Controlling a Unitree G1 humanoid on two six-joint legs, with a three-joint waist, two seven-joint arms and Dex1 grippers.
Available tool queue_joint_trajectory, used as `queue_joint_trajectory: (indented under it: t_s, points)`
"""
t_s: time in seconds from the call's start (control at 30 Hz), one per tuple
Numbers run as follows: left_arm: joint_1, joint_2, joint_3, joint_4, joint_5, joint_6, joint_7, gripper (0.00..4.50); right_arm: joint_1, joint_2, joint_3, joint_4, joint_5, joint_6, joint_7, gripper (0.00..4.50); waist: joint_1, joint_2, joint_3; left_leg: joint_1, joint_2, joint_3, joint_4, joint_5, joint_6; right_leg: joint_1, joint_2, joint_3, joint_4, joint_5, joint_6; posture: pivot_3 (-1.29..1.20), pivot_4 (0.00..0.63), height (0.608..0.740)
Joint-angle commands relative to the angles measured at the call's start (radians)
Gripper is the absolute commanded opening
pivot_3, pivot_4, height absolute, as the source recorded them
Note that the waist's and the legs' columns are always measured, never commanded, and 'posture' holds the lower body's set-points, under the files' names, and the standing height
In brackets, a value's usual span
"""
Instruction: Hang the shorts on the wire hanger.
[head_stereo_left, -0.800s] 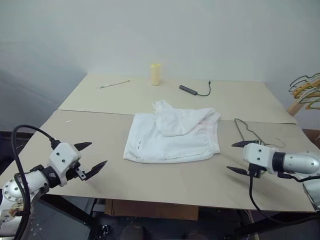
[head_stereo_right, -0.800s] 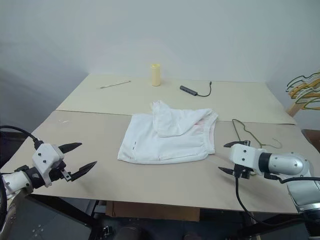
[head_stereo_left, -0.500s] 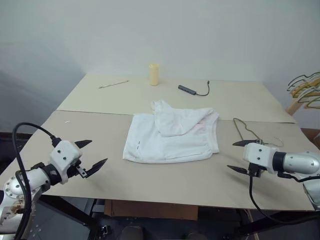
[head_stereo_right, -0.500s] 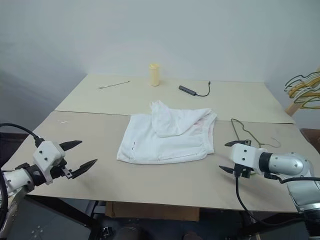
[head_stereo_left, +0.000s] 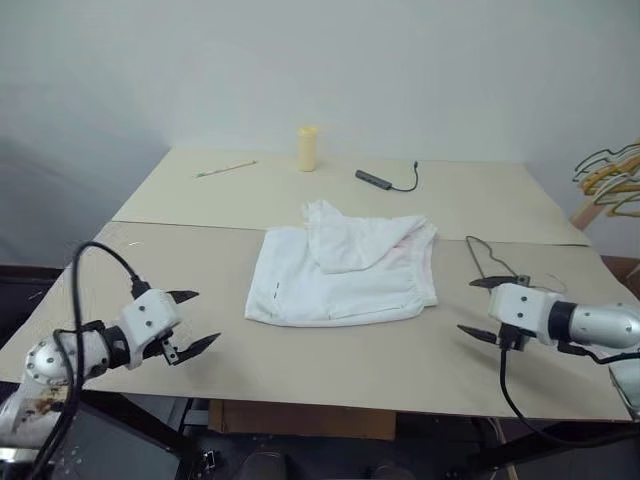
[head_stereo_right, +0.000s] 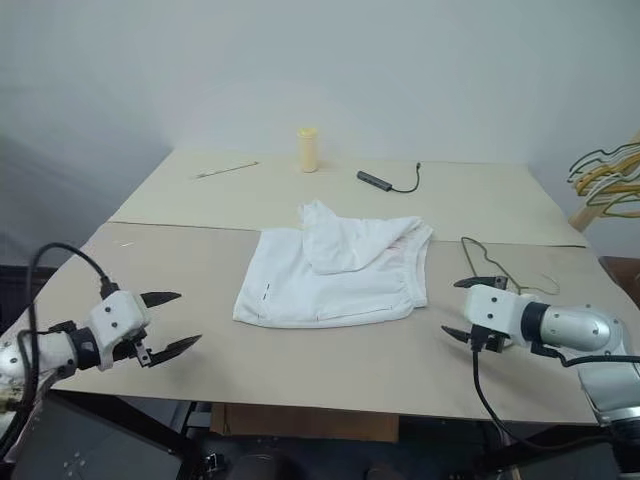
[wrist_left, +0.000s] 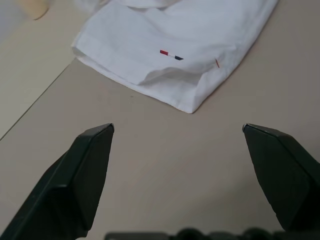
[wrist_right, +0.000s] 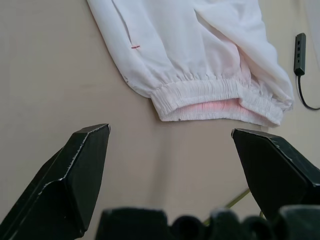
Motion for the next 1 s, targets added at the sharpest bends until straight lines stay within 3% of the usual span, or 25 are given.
queue_joint_trajectory:
  t_s: [0.03, 0.23, 0.47, 0.57, 0.93, 1.0]
  points:
    - [-0.145, 0.008, -0.124, 0.120, 0.113, -0.155, -0.034, 4.48, 0.010, 0.014, -0.036, -0.052, 0.004, 0.017, -0.036, 4.50, 0.001, 0.000, 0.000, 0.000, 0.000, 0.000, 0.000, 0.000, 0.000, 0.000, 0.000, 0.000, 0.000, 0.000, 0.000, 0.10, 0.000, 0.740]
    - [-0.411, -0.059, -0.314, 0.349, 0.212, -0.260, -0.109, 4.48, 0.036, 0.023, -0.048, -0.088, 0.001, 0.039, -0.053, 4.50, -0.005, 0.000, 0.000, -0.001, 0.000, 0.000, 0.002, 0.001, 0.001, 0.000, 0.001, 0.000, 0.001, 0.004, 0.006, 0.07, 0.000, 0.740]
    - [-0.608, -0.179, -0.427, 0.636, 0.295, -0.375, -0.103, 4.48, 0.071, 0.021, -0.073, -0.118, 0.001, 0.063, -0.079, 4.50, -0.040, 0.000, 0.000, -0.002, 0.000, 0.000, 0.004, 0.001, 0.001, -0.001, 0.001, 0.001, 0.003, 0.004, 0.006, 0.03, 0.000, 0.740]
    - [-0.661, -0.213, -0.451, 0.716, 0.303, -0.378, -0.120, 3.86, 0.092, 0.022, -0.085, -0.141, 0.005, 0.078, -0.086, 4.50, -0.057, 0.000, 0.000, -0.002, 0.000, 0.000, 0.006, 0.001, 0.001, 0.000, 0.001, 0.001, 0.005, 0.004, 0.006, 0.01, 0.000, 0.740]
    - [-0.690, -0.186, -0.459, 0.772, 0.287, -0.345, -0.256, 0.40, 0.100, 0.035, -0.084, -0.164, -0.012, 0.118, -0.120, 4.50, -0.115, 0.000, 0.000, -0.002, 0.000, -0.001, 0.009, 0.001, 0.001, 0.000, 0.001, 0.002, 0.008, 0.004, 0.007, -0.02, 0.000, 0.740]
    - [-0.686, -0.186, -0.448, 0.768, 0.271, -0.335, -0.269, 0.05, 0.070, 0.053, -0.048, -0.147, -0.035, 0.123, -0.138, 4.50, -0.121, 0.000, 0.000, -0.002, 0.000, -0.001, 0.009, 0.001, 0.001, -0.001, 0.001, 0.002, 0.009, 0.004, 0.007, -0.02, 0.000, 0.740]
